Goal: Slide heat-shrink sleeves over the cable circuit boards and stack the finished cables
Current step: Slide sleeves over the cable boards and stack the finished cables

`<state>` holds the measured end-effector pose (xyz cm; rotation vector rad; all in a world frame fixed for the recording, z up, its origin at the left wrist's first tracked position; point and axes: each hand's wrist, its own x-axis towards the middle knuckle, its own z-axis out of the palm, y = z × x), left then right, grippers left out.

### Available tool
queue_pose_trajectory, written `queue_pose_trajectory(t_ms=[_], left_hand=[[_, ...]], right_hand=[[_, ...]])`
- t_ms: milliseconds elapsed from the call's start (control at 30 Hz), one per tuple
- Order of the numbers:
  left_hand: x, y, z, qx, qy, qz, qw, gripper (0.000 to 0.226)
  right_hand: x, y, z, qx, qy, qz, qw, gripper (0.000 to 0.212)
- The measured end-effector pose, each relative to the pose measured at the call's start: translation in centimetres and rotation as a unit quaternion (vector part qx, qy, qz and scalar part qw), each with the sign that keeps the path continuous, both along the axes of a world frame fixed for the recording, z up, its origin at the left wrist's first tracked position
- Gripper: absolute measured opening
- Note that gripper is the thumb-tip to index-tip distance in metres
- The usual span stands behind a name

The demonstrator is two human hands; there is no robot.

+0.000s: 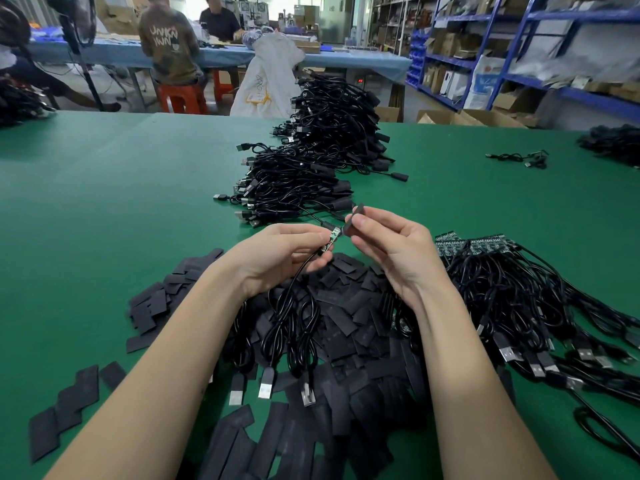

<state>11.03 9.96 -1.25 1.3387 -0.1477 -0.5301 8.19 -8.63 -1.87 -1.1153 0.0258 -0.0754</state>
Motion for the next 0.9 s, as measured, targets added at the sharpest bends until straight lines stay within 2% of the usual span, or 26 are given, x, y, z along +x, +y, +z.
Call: queue_pose_trajectory(t_ms=[100,367,900], left_hand=[[-0.16,-0.15,0.09,-0.005,0.007,-0.007,1.0,0.012],[-0.24,-0.09,0.18,-0.003,0.011,-0.025,1.0,0.011],[-0.05,0.07,-0.01,-0.011,0.014,-0.032,0.999,0.021]], right_hand=[[0.01,0.1,-0.1,0.006,0.001,0.002,1.0,0.018],[-0.09,-0.01,0.03,0.017,0.004,-0.001,1.0,0.015],[-0.01,0.15,0.01,0.041,0.018,-0.005,0.999,0.021]])
